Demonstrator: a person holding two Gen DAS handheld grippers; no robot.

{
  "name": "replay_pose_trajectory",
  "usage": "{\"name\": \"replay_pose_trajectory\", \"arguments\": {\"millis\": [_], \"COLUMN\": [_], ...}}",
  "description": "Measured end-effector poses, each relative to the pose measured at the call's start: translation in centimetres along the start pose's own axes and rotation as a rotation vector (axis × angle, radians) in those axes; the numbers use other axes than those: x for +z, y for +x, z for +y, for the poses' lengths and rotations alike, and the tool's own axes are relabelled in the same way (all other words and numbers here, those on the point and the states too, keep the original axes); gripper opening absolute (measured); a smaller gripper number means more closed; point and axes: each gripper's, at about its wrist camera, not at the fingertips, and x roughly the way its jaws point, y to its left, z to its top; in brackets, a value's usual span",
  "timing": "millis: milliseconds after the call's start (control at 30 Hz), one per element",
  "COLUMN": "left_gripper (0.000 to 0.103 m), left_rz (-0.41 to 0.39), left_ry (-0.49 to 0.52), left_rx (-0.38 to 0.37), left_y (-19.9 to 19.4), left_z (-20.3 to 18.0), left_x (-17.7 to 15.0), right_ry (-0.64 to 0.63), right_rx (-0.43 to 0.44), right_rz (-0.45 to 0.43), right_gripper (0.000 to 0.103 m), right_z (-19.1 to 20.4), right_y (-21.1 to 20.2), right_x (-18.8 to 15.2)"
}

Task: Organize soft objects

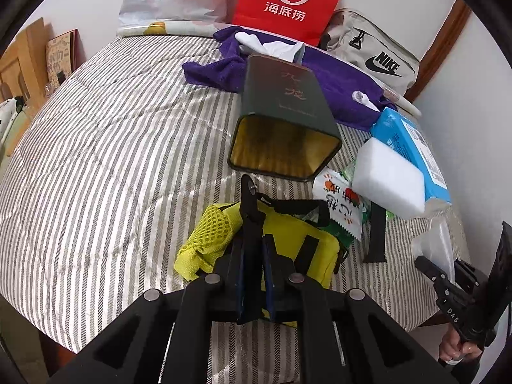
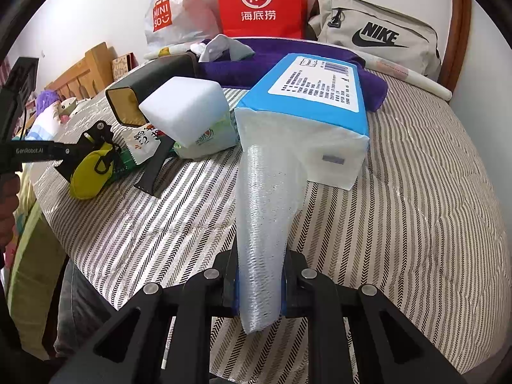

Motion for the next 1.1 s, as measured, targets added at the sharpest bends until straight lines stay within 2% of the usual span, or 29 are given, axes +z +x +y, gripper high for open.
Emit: {"name": "replay_pose_trajectory", "arguments": {"millis": [100, 167, 367, 533, 700, 900, 1100], "left_gripper": [0.012, 0.019, 0.02, 0.009, 0.008, 0.004, 0.004], "left_rz": [0.001, 0.0, -0.025, -0.034, -0.036, -0.074, -0.11], "left_ry": [0.018, 0.03, 0.088, 0.134, 0.123, 0.061, 0.057], "left_rx": [-0.001, -0.004, 0.017, 0.049, 0.073, -0.001, -0.005], "left_y": [-0.1, -0.1, 0.3, 0.4, 0.5, -0.2, -1.2], "left_z": [-0.5, -0.8, -1.8, -2.3, -1.7, -0.7, -0.8], "left_x": [0.6, 0.9, 1.7, 1.2, 0.7, 0.7, 0.9], "right_ry": [-0.003, -0.004, -0.007, -0.005, -0.007, -0.005, -0.011], "right_rx": [-0.006, -0.008, -0.014, -0.01, -0.013, -0.013, -0.025], "right_rz": [-0.001, -0.002, -0.004, -0.006, -0.009, -0.006, 0.001], "right_gripper": [0.018, 0.018, 0.018, 0.018, 0.018, 0.017, 0.016], "right_z": [0.1, 0.2, 0.3, 0.3, 0.4, 0.3, 0.4], "right_y": [0.1, 0.1, 0.1, 0.1, 0.1, 0.1, 0.0], "right_x": [0.0, 0.1, 0.1, 0.0, -0.1, 0.0, 0.2]}}
